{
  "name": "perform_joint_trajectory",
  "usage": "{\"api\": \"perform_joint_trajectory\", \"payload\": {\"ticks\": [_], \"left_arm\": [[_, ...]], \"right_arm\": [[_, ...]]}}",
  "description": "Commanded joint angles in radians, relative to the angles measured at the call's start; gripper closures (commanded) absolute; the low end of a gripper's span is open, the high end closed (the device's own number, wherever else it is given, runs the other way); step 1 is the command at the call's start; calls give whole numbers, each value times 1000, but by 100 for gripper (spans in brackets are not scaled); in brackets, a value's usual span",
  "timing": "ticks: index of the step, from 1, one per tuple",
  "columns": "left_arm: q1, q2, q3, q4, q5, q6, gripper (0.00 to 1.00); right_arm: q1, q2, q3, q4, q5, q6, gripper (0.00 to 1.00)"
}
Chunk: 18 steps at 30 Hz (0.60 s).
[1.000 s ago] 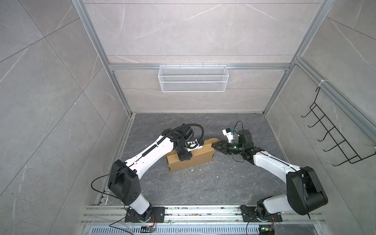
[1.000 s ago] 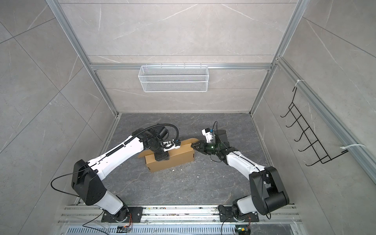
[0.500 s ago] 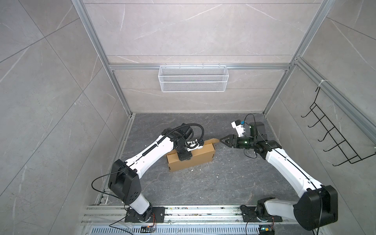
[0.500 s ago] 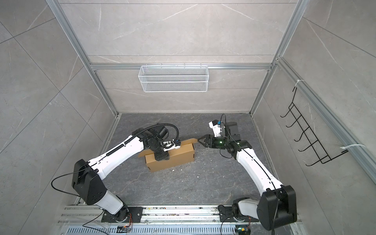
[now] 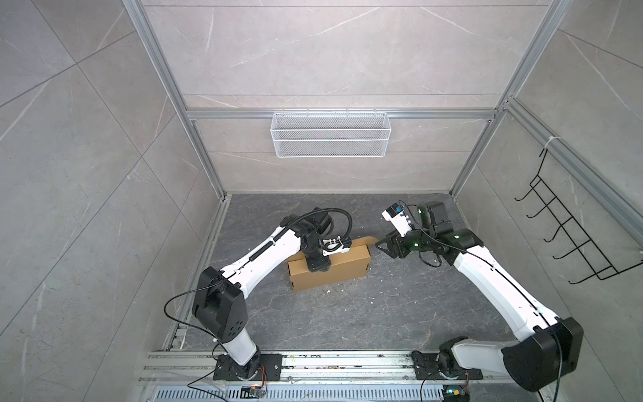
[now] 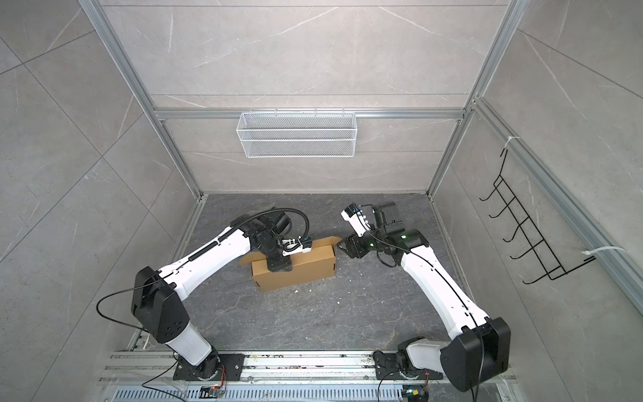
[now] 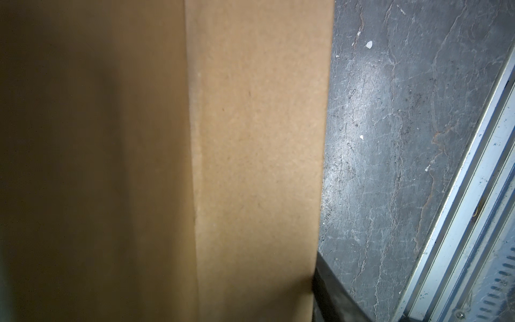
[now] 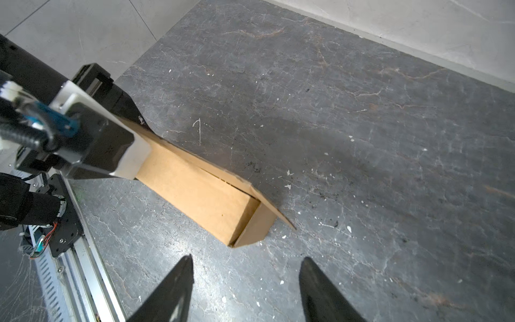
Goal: Assemble paper box
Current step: Fold and tuck the lid into the gap.
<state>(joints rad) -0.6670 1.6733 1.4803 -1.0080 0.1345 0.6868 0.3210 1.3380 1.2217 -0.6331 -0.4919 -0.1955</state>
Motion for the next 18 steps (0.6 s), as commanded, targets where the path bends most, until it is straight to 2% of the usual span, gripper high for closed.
{"api": "perform_joint_trajectory", "payload": {"ticks": [1,4,10,14,18], "left_arm": [[-3,83,-38,-3,35,38,63],[-1,80,-40,-2,38,41,63],[-2,82,-37,0,37,42,63],[-2,81,-37,1,37,43,63],[-1,75,-41,7,35,43,63]], "right_arm": [[5,62,31,3,-99,-31,38],[18,94,41,-8,-81,-80,39],[48,154,110,-53,99,-134,44],[74,151,117,-56,180,-160,49],[77,116,124,-66,229,-204,48]]}}
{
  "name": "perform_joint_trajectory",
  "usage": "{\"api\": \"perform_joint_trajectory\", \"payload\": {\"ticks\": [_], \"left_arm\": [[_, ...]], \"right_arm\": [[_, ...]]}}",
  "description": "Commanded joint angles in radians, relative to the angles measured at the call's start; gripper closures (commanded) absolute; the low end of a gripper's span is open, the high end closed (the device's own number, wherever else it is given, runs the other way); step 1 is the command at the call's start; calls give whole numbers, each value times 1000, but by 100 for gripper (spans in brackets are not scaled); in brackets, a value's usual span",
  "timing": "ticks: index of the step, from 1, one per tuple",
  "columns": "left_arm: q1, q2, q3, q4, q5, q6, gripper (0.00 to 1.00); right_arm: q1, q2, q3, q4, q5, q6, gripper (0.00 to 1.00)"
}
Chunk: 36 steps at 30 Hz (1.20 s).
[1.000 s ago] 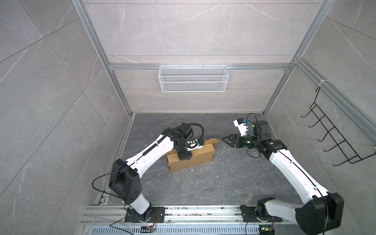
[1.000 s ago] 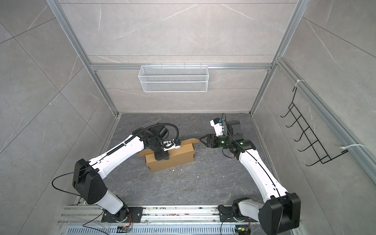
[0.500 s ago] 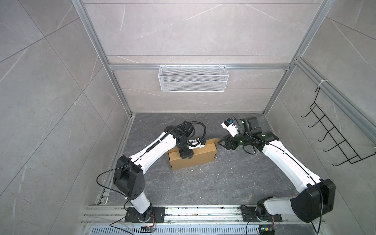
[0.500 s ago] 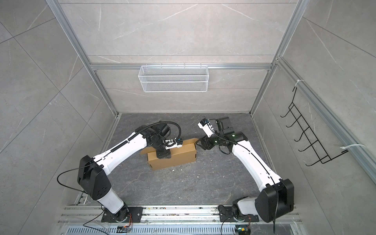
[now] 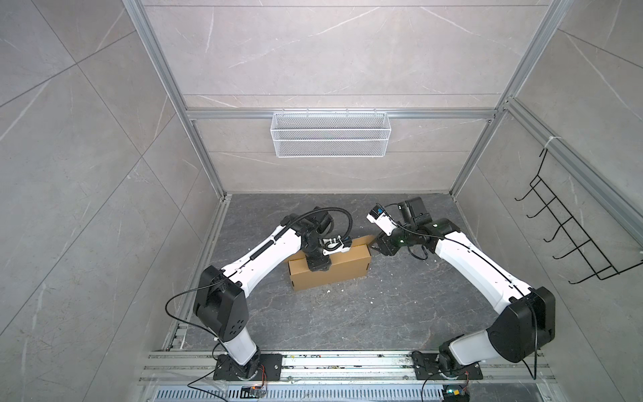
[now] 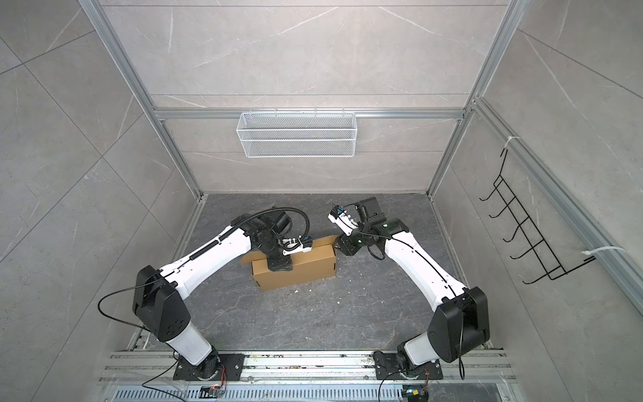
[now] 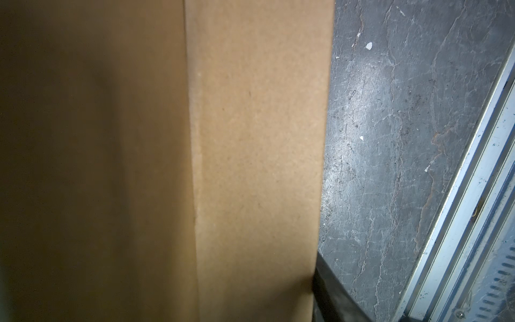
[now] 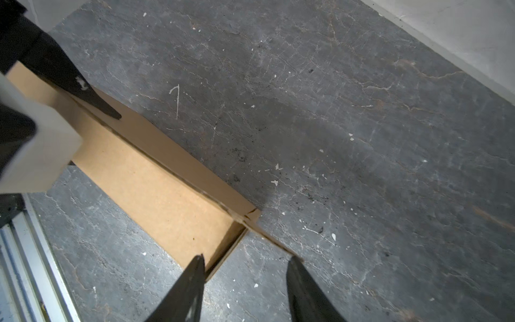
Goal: Assemble paper box
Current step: Fold and tuck the lid into the gap.
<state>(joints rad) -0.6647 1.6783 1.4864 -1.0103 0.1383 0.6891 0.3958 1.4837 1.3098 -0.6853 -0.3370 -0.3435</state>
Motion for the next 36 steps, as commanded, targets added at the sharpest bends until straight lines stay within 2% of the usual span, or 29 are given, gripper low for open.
{"api": "perform_joint_trajectory", "payload": {"ticks": [1,7,12,18,31,36], "left_arm": [[-5,69,-48,11,31,42,63],[-4,78,-39,6,31,42,63],[-4,80,-32,0,29,43,63],[-4,80,-26,-2,27,43,64],[-4,80,-25,0,23,43,64],[-4,84,-22,3,19,43,64]], "right_arm": [[3,-35,40,-14,84,-66,47],[7,17,105,-95,103,-128,46],[20,53,133,-98,64,-152,47],[33,110,161,-119,74,-188,50],[39,108,157,-138,87,-175,77],[42,115,182,-167,63,-132,88]]}}
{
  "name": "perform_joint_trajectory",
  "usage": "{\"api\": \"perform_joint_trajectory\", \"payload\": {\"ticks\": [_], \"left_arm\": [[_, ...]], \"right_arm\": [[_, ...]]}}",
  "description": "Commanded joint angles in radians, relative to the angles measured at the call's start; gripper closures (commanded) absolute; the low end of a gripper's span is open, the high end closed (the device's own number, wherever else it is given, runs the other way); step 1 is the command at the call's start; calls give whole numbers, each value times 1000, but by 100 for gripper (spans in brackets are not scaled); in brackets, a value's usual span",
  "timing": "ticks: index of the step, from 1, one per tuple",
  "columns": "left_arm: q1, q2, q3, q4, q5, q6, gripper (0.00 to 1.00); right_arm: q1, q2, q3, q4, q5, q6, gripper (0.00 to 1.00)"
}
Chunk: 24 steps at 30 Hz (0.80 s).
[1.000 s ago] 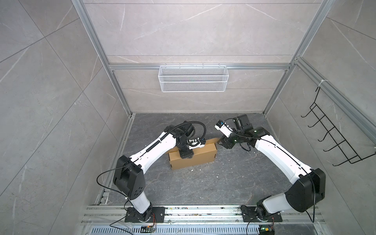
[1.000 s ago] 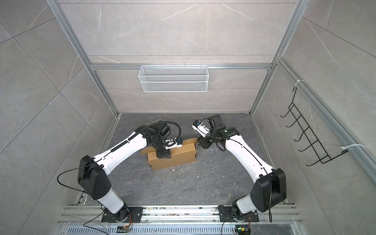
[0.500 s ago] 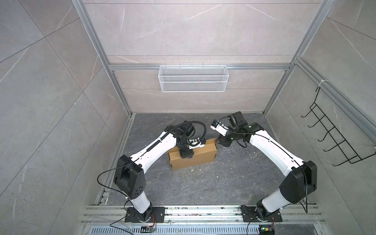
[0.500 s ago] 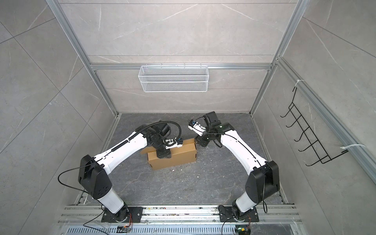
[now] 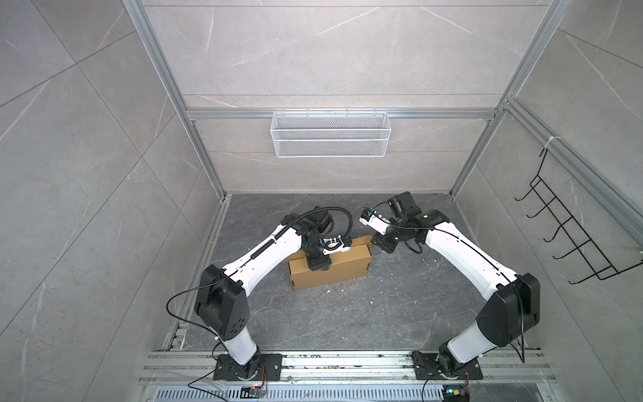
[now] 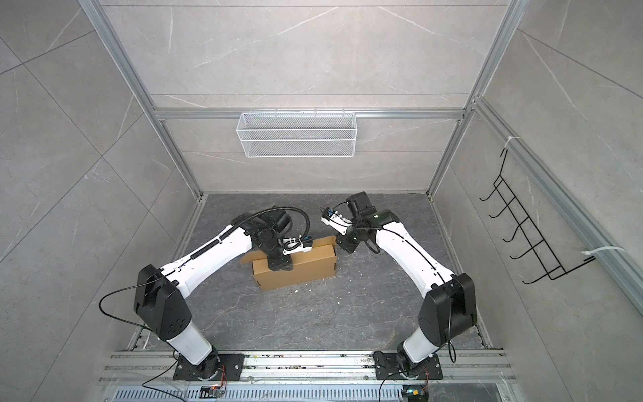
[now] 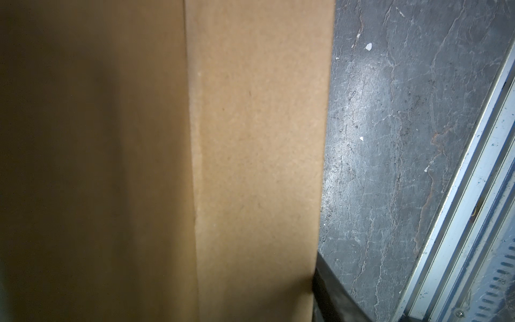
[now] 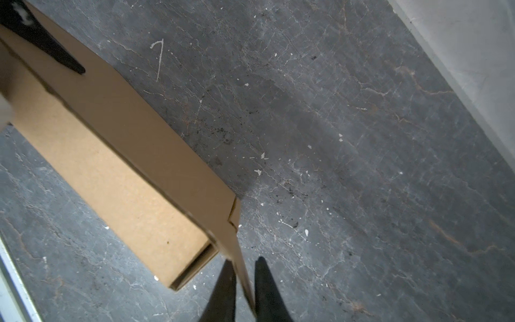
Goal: Assemble paper box
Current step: Fold and tuck the lid into the gap.
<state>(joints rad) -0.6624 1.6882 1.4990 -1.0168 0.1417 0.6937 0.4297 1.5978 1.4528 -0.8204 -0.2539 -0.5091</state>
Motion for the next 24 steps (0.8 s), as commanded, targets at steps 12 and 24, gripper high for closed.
{"api": "perform_joint_trajectory", "payload": {"ticks": [12,24], "left_arm": [[-6,84,-31,15,4,33,65],[-6,88,-22,18,4,30,65]], "right_arm": [[9,7,80,-85,-65,297,97],[11,-41,22,0,-120,566,99]]}}
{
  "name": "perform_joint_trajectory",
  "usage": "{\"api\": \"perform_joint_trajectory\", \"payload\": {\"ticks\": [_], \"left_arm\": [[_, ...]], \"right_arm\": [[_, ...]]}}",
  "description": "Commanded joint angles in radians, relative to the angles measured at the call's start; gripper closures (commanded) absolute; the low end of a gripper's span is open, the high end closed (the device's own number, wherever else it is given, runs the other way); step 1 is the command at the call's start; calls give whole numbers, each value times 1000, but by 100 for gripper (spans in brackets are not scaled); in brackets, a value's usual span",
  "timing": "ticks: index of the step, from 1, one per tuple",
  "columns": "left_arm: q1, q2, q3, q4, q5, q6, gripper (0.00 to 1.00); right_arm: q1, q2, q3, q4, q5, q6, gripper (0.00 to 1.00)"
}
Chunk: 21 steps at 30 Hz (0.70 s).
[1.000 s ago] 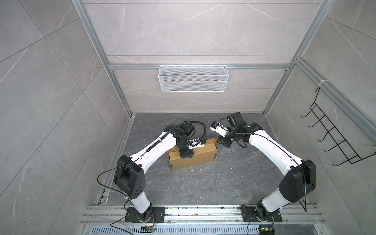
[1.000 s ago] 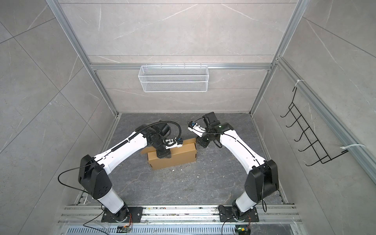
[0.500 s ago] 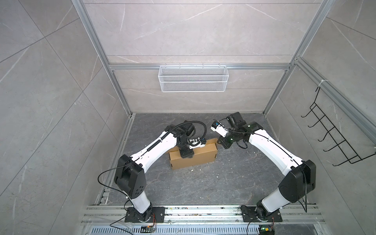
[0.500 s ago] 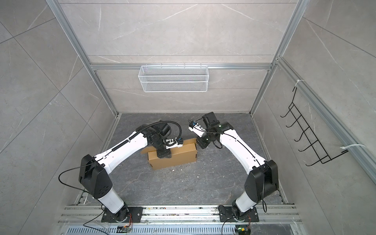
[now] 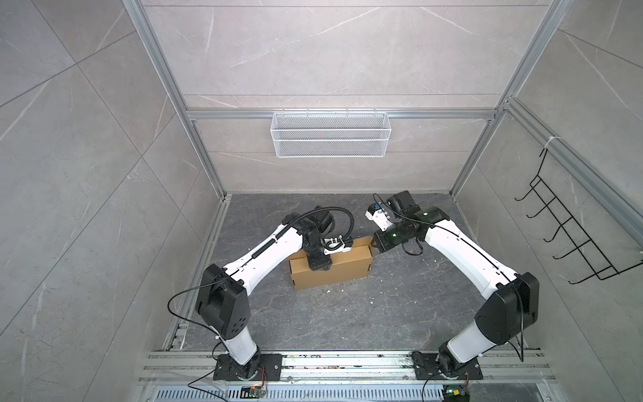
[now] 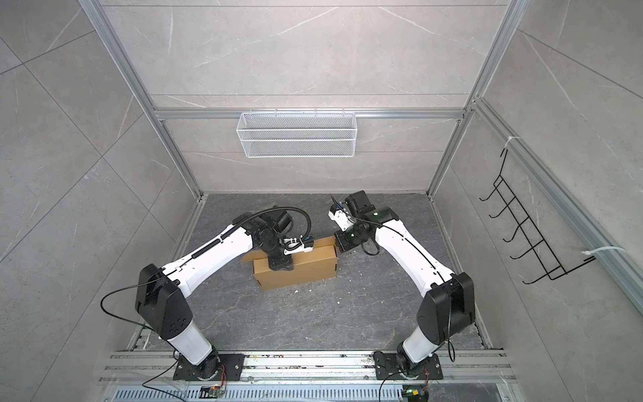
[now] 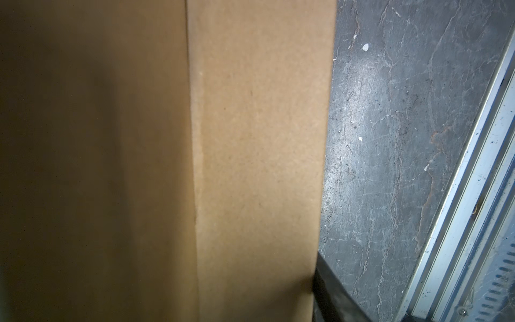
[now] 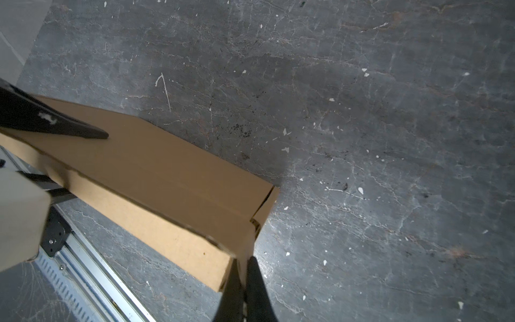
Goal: Assemble paper box
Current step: Fold and tuck the lid into the gap.
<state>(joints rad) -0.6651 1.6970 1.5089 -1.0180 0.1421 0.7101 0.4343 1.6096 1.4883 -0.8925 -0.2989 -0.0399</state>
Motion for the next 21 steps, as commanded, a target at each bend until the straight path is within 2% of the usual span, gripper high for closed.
{"api": "perform_joint_trajectory", "payload": {"ticks": [1,11,21], "left_arm": [[-4,79,-31,19,5,12,65],[-4,79,-30,21,-3,9,64],[-4,78,-22,28,-7,11,61]], "right_arm": [[7,-58,-29,86,-69,106,100],[20,-123,-148,185,-54,206,100],[24,-138,-134,180,-107,254,100]]}}
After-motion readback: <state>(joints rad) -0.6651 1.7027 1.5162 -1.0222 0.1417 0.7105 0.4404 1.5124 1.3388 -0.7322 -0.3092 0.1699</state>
